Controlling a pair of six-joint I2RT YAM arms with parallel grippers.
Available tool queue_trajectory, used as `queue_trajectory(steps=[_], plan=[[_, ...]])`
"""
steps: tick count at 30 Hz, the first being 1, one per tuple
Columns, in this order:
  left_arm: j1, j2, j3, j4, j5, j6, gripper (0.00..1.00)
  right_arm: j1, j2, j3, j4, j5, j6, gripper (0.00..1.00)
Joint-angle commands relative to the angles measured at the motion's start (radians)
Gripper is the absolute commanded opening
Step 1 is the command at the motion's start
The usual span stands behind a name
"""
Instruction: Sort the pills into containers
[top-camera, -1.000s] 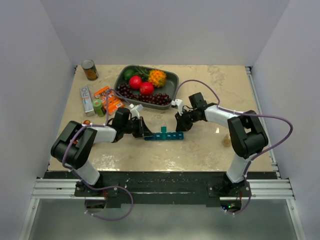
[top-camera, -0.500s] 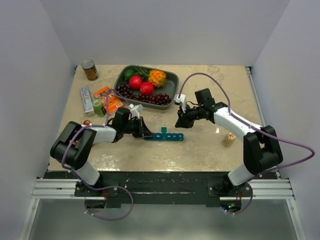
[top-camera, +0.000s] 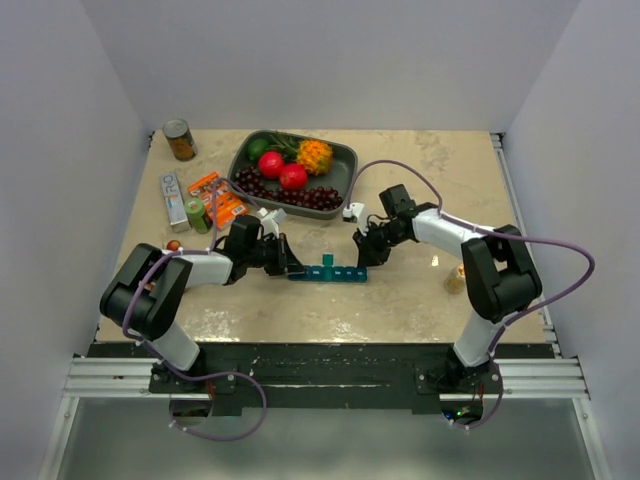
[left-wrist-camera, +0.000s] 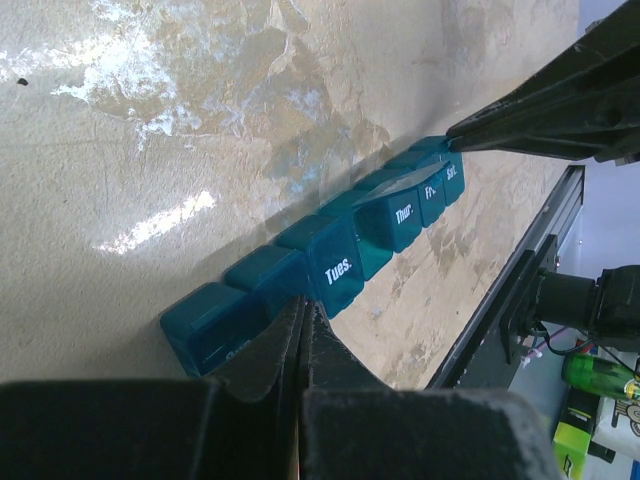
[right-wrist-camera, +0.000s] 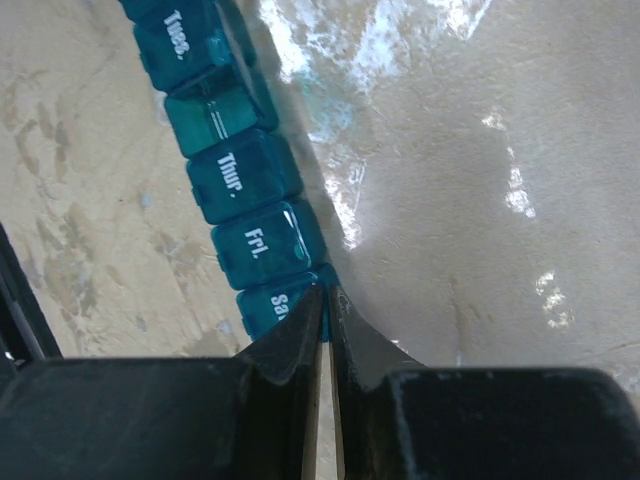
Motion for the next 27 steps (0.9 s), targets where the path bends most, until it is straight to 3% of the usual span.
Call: queue_trajectory(steps=[1,13,27], plan=[[-0.007,0.008,0.01,-0.038,-0.041,0.038,0.0,0.0,0.011,0.027,-0.042,0.058,-0.027,0.1],[-0.013,-0.015,0.014,-0.038,-0.036,0.034,0.0,-0.003,-0.178,-0.003,-0.082,-0.175,-0.142,0.15],[-0.016,-0.036,0.034,-0.055,-0.038,0.026,0.0,0.049,-0.006,0.017,-0.042,-0.047,-0.075,0.17]])
